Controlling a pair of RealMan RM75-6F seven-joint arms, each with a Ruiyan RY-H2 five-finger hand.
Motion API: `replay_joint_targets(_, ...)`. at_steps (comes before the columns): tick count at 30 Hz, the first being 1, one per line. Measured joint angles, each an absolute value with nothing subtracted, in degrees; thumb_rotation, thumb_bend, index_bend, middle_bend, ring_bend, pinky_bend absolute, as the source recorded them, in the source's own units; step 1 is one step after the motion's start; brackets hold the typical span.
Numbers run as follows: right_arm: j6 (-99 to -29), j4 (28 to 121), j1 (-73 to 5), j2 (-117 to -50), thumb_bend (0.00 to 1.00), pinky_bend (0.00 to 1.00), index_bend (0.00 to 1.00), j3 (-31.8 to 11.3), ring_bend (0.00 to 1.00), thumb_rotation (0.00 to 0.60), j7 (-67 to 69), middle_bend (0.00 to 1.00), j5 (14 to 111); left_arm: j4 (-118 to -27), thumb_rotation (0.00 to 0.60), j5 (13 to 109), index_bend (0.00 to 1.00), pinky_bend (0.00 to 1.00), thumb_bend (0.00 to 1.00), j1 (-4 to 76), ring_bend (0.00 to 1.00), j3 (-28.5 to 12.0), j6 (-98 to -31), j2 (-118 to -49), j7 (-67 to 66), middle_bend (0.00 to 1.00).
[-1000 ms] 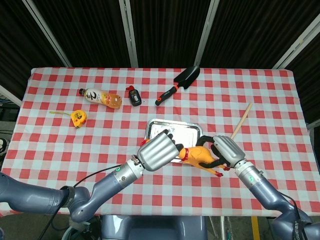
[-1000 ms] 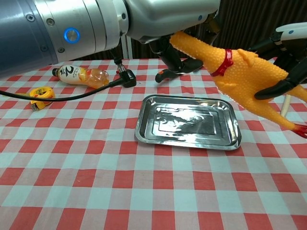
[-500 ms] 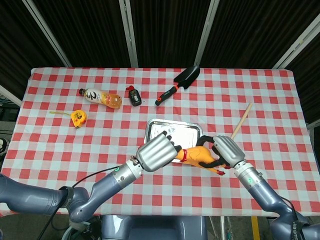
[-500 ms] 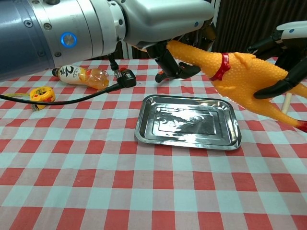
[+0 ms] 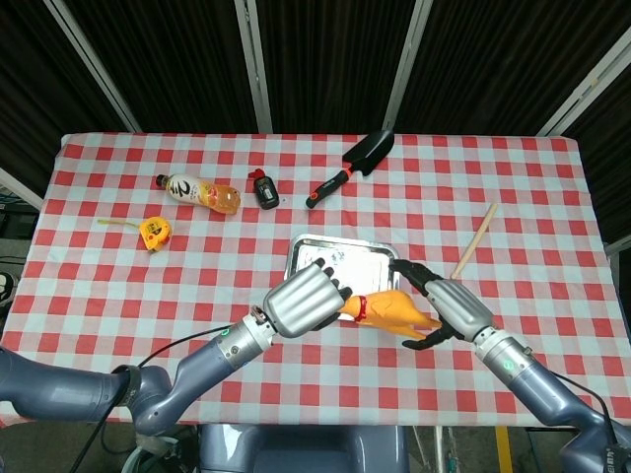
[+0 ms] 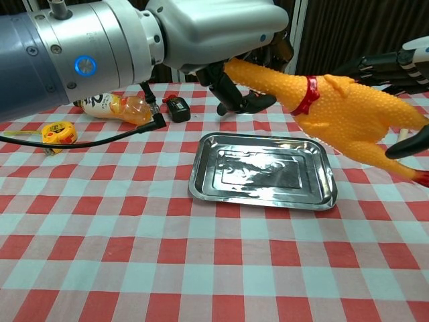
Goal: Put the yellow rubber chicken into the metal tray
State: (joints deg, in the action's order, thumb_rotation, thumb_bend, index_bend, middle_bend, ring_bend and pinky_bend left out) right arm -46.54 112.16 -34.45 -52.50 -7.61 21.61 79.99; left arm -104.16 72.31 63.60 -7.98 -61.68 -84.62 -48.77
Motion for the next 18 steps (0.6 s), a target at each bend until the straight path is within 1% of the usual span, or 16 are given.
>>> replay_joint_targets(4, -46.7, 111.8, -34.0, -51.3, 0.05, 0.10, 0.00, -6.8, 0.00, 0.600, 23.4, 0.00, 83.0, -103.1, 0.600, 74.8, 0.63, 0.65, 0.69, 62.6, 0.63, -7.4, -62.4, -85.1, -46.5, 0.71)
replay_joint_targets(10, -49.3, 110.5, -32.2, -49.7, 0.05, 0.09, 0.00, -5.3, 0.00, 0.600, 23.6, 0.00, 85.9, -100.6, 0.600, 79.0, 0.63, 0.65, 0.68, 60.9, 0.63, -6.3, -63.7, -86.0, -41.5, 0.71)
replay_joint_targets(18, -57.0, 108.6, -28.0, -48.4, 0.05, 0.09, 0.00, -4.4, 0.00, 0.600, 26.0, 0.00, 87.2, -94.1, 0.600, 84.3, 0.63, 0.65, 0.68, 58.0, 0.63, -4.0, -65.6, -87.4, -32.6, 0.71)
